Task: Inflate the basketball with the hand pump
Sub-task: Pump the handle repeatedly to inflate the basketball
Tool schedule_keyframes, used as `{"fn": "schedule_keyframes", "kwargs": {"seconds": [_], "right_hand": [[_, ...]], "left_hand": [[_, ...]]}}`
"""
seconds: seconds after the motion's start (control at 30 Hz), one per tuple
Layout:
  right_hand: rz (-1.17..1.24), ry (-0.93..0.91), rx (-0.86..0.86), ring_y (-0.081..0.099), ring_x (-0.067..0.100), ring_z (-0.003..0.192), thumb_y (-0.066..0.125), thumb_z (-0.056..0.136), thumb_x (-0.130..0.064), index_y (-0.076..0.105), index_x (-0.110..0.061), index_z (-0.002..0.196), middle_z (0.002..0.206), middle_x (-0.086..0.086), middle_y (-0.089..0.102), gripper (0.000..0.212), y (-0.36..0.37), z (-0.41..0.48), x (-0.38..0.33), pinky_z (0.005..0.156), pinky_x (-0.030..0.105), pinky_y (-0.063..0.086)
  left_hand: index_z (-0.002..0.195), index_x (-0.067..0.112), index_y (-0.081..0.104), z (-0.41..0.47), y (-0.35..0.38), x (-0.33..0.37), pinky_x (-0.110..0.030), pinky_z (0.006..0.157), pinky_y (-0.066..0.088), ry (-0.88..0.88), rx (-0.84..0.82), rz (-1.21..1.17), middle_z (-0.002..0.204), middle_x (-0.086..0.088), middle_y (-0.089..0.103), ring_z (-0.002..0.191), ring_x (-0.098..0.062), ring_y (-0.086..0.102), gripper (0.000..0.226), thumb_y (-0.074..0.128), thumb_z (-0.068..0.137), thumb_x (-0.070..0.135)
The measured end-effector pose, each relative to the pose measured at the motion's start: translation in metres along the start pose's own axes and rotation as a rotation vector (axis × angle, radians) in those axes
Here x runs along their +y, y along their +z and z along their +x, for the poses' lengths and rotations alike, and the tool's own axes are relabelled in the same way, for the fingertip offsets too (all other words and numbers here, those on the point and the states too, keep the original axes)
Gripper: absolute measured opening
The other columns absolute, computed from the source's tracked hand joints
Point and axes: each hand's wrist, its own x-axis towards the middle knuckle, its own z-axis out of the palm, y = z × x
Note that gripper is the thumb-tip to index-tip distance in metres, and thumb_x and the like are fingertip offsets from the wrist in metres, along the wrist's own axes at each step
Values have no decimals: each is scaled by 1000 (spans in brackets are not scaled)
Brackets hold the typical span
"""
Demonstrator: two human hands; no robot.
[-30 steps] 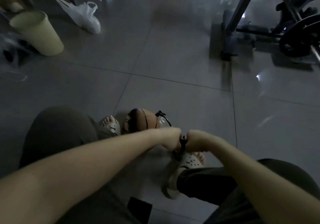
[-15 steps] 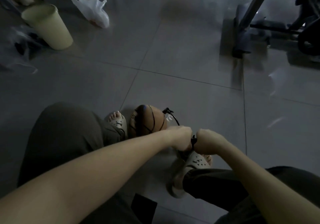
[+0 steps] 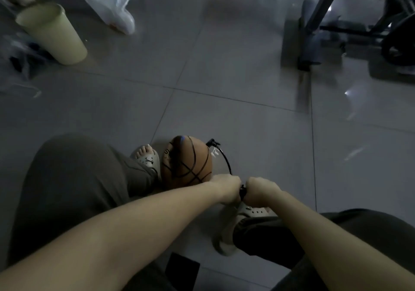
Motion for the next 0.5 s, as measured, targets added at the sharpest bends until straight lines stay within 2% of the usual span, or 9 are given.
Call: {"fn": "schedule_keyframes", "kwargs": {"seconds": [0.07, 0.13, 0.23, 0.33, 0.43, 0.5], "right_hand": [[-2, -4, -62, 65, 24, 80, 63, 87, -26, 56, -14, 83, 76, 1, 57, 14, -9, -15, -4, 64, 31, 51], [20, -36, -53, 58, 19, 67, 67, 86, -24, 57, -16, 75, 71, 0, 57, 17, -36, -34, -8, 60, 28, 47], [62, -27, -65, 48, 14, 56, 68, 86, -20, 66, -11, 86, 70, 2, 58, 10, -91, -69, -12, 54, 25, 42], [35, -21, -11, 46, 16, 54, 68, 80, -11, 70, -3, 94, 69, 5, 55, 16, -132, -92, -14, 49, 26, 40], [34, -6, -28, 46, 14, 53, 68, 83, -12, 68, -6, 91, 68, 4, 56, 10, -124, -80, -13, 49, 24, 41], [28, -12, -42, 54, 13, 60, 68, 87, -19, 67, -10, 91, 78, 2, 65, 10, -90, -59, -10, 58, 24, 50]], "left_hand": [[87, 15, 59, -12, -11, 4, -32, 55, 41, 22, -44, -27, 80, -4, 61, 69, -25, 59, 18, 67, 90, 31], [90, 8, 65, -26, -39, 7, -32, 56, 44, 62, -54, -83, 76, -6, 61, 64, -23, 57, 15, 68, 90, 23], [86, 9, 69, -48, -97, 14, -31, 54, 42, 103, -45, -129, 69, -3, 60, 59, -20, 53, 14, 72, 88, 22], [81, 11, 67, -63, -142, 25, -33, 56, 41, 110, 1, -137, 70, -4, 58, 61, -21, 50, 13, 74, 85, 22], [81, 12, 64, -59, -136, 25, -30, 52, 41, 97, -10, -130, 70, -3, 58, 59, -19, 52, 11, 71, 87, 18], [79, 11, 61, -50, -104, 21, -28, 49, 40, 88, -36, -125, 69, -3, 58, 58, -19, 53, 13, 67, 90, 16]]}}
